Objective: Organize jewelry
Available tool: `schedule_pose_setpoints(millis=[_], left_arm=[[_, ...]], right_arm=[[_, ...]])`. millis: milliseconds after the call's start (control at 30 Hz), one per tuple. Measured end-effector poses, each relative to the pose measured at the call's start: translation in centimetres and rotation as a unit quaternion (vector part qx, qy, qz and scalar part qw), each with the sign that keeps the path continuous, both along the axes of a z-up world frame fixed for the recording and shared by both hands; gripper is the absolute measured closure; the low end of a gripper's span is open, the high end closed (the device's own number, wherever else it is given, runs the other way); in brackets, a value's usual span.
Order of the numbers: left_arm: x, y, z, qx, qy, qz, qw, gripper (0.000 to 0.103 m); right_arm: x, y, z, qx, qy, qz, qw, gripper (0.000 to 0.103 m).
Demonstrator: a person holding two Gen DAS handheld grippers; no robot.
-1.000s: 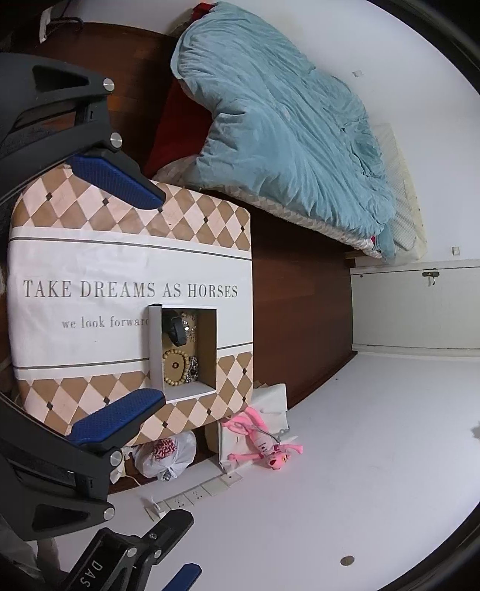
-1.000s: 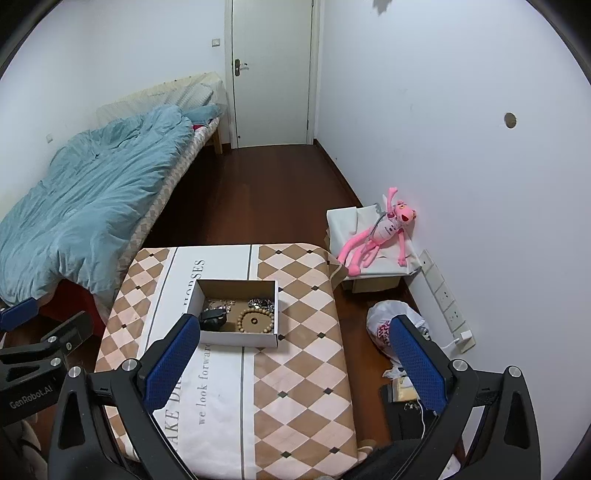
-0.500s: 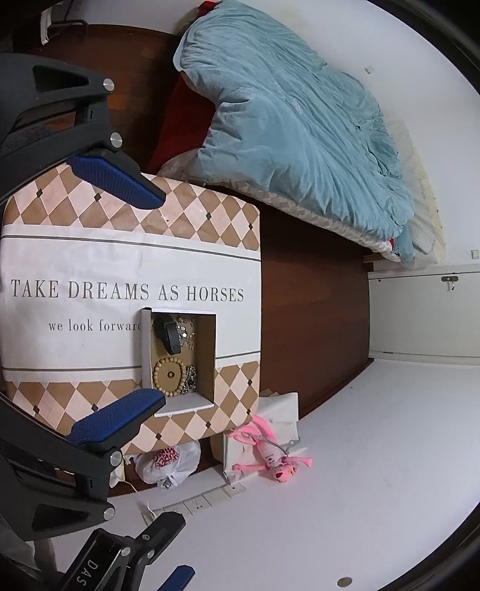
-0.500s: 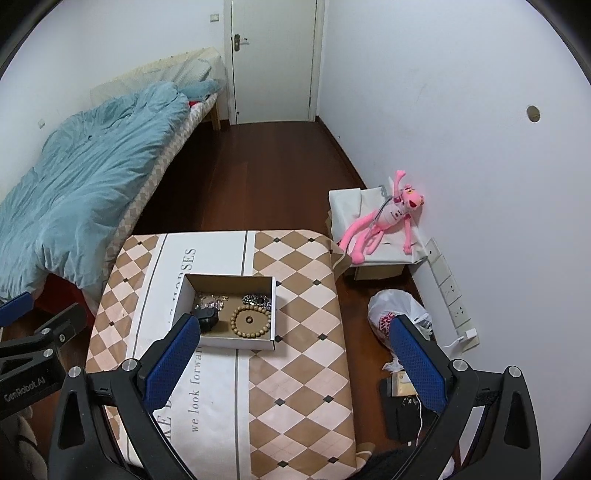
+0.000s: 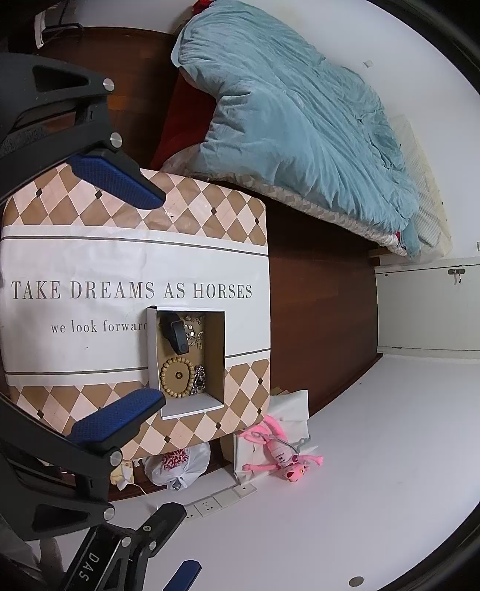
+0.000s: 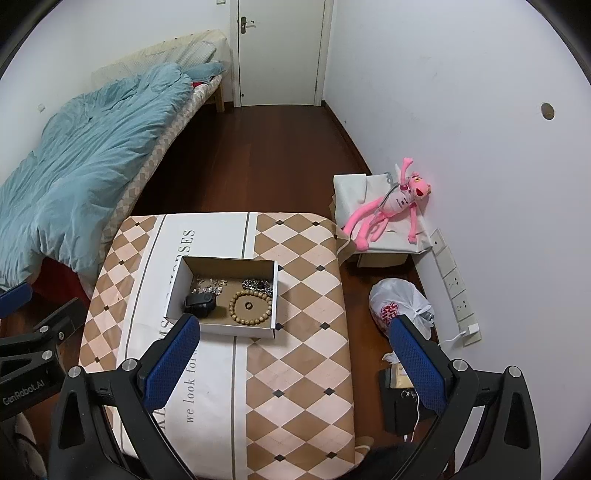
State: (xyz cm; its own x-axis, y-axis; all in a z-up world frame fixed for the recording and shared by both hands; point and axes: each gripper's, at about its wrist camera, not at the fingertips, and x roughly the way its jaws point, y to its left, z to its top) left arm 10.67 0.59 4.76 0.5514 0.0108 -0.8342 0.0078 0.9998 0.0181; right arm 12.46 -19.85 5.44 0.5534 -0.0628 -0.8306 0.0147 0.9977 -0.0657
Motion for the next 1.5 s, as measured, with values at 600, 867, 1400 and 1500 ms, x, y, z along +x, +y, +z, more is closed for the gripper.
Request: schedule_pose_setpoints(millis=[600, 867, 1400, 1500], left_arm=[[-0.1, -0.1, -0.1, 0.001, -0.001, -0.001, 1.0, 0.004], [-0.5, -0.1, -0.2, -0.004, -0.002, -0.003, 1.0, 0.004], [-0.8, 0.0, -0.4, -0.001, -0.006, -0.003, 1.0, 0.004], [-0.8, 0.0, -0.4, -0.001, -0.006, -0.004, 1.0, 0.004]], right_arm=[[-0.3, 0.0, -0.5, 0.011, 0.009, 0.001, 1.0, 0.0], [-0.4, 0.0, -0.6, 0.011, 0.009, 0.002, 1.0, 0.0], [-0.9, 0.4, -1.1, 0.011, 0.011, 0.0, 1.0, 0.0], [-1.2, 0.6, -1.3, 0.011, 0.012, -0.001, 1.0, 0.0]])
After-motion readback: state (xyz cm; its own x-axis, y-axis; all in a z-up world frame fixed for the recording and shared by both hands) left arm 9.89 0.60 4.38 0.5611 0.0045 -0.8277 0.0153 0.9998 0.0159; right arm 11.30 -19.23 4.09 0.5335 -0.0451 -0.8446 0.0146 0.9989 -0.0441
